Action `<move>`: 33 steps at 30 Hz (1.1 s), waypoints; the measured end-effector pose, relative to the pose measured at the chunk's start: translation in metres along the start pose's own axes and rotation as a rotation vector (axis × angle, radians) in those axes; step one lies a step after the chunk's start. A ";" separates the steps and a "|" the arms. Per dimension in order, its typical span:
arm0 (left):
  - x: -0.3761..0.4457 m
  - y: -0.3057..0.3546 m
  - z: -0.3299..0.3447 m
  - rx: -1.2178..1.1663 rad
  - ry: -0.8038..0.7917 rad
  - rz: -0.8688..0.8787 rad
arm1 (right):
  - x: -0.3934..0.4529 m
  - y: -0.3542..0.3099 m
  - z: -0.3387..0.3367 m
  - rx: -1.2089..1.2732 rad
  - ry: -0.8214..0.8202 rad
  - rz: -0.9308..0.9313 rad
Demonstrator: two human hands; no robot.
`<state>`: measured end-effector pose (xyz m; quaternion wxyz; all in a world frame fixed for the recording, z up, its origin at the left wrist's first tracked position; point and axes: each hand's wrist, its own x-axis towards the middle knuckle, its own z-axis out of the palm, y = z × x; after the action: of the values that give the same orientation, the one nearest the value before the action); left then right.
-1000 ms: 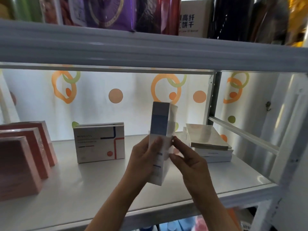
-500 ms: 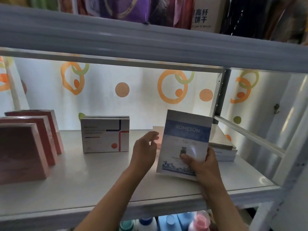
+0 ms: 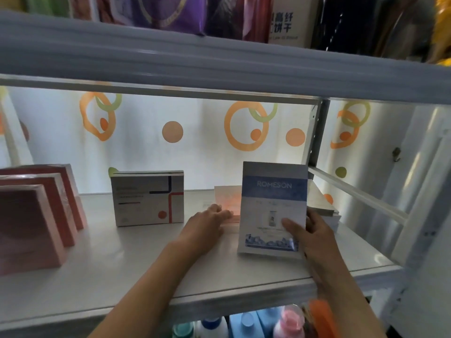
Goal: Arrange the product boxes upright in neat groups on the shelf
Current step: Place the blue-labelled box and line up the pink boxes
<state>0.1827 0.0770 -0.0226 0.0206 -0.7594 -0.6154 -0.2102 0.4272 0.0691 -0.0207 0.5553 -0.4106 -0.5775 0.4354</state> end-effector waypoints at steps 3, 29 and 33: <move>-0.022 0.000 -0.008 -0.029 -0.028 0.041 | 0.001 -0.012 0.004 -0.028 -0.026 -0.040; -0.091 0.020 -0.040 -0.210 0.026 -0.014 | 0.131 0.004 0.099 0.009 0.028 0.205; -0.093 0.016 -0.034 -0.161 0.045 -0.008 | 0.134 0.020 0.102 -0.228 -0.078 0.242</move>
<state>0.1737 -0.0234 -0.0199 -0.0276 -0.7513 -0.5989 -0.2760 0.3193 0.1986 -0.0022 0.4256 -0.5203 -0.5906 0.4465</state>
